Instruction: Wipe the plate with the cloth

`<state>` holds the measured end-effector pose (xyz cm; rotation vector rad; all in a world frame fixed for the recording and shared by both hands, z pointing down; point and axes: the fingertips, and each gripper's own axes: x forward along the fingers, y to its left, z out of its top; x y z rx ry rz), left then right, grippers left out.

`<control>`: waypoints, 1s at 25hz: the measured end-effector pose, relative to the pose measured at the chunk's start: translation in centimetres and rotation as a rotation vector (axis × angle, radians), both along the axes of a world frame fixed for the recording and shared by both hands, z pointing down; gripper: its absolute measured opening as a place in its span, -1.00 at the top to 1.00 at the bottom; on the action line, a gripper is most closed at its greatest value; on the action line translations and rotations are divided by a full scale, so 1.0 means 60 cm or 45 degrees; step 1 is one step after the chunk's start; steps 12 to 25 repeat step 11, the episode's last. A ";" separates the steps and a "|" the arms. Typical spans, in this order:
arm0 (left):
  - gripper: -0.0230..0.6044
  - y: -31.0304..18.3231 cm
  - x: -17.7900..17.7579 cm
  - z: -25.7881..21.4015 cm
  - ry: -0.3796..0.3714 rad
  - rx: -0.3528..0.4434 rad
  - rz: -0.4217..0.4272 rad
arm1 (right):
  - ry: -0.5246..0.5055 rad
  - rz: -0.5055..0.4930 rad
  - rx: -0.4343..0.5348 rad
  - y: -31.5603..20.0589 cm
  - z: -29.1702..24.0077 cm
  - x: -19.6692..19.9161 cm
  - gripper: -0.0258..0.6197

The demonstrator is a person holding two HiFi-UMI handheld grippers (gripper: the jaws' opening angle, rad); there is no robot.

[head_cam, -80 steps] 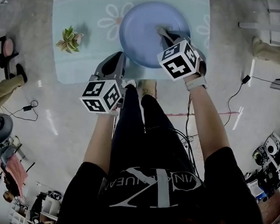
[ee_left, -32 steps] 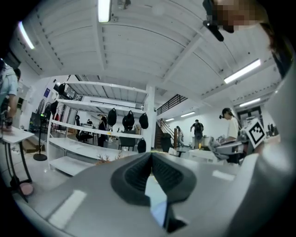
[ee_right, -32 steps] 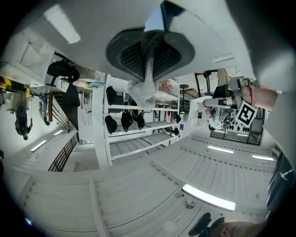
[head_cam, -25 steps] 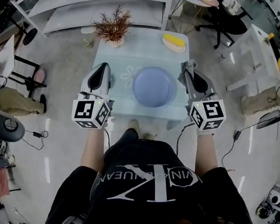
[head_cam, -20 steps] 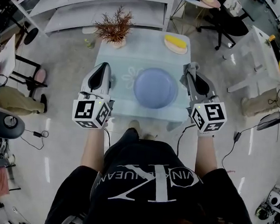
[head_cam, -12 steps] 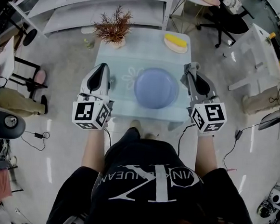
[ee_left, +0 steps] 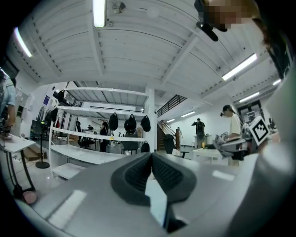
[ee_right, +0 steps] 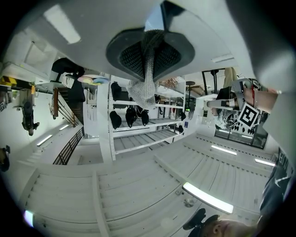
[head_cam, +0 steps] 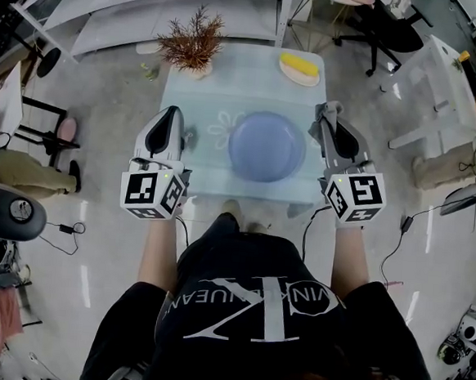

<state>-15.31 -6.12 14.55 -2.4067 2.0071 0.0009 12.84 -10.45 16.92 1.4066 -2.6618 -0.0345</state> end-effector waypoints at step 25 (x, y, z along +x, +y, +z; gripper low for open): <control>0.93 -0.006 -0.007 0.010 0.013 -0.017 -0.002 | -0.008 0.010 -0.009 -0.004 0.007 0.001 0.81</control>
